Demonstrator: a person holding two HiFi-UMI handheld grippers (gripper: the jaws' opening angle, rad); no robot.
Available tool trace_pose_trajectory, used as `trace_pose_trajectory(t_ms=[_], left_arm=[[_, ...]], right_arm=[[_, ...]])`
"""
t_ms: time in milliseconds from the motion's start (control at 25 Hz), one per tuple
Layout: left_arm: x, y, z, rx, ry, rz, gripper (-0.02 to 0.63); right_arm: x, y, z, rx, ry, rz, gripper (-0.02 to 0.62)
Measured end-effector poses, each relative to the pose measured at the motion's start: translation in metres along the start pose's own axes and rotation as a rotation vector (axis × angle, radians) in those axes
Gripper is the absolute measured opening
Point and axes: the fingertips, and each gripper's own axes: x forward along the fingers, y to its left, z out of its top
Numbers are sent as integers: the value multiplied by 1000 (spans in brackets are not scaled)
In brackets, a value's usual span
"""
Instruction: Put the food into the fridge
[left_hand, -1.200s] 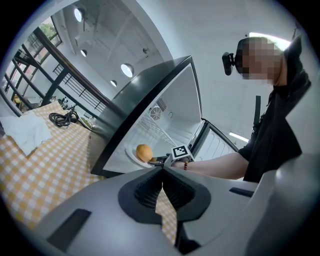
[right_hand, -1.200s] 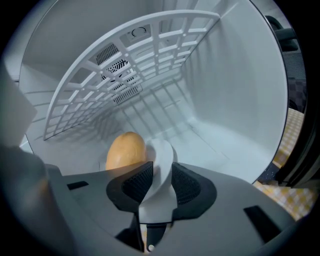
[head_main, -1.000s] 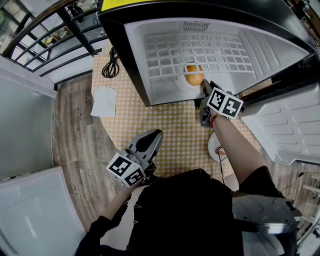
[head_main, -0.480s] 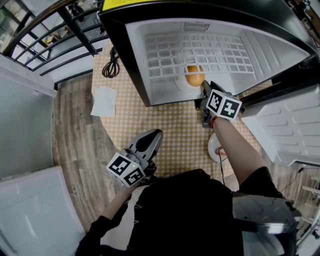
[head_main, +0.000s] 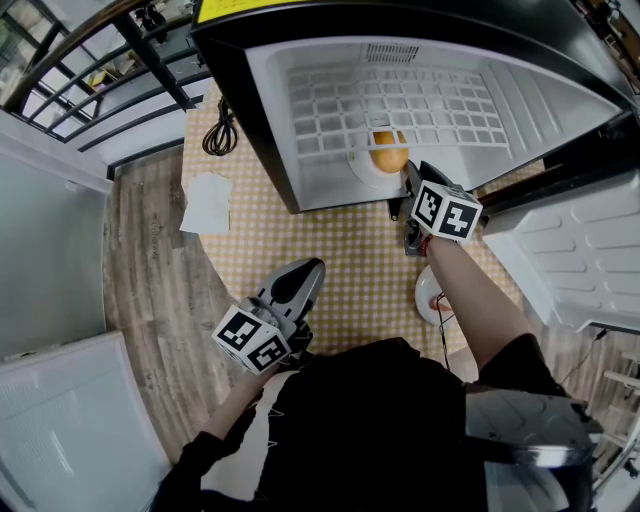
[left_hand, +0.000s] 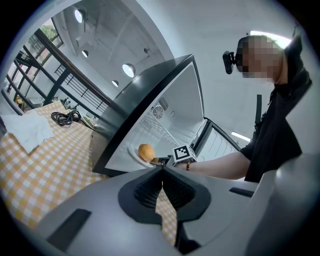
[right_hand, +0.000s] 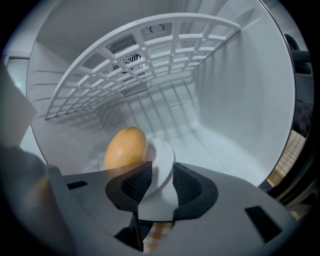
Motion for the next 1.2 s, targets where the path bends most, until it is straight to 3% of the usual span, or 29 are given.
trace_pose_trajectory(t_ms=[600,1200], left_arm=[[-1,2,-4,-30,5,7,14],[-14,9,-3,-28,18,14,12]], right_arm=[[3,1,-5,-129,1,26,127],[-1,8,1,-328,-20,-17,127]])
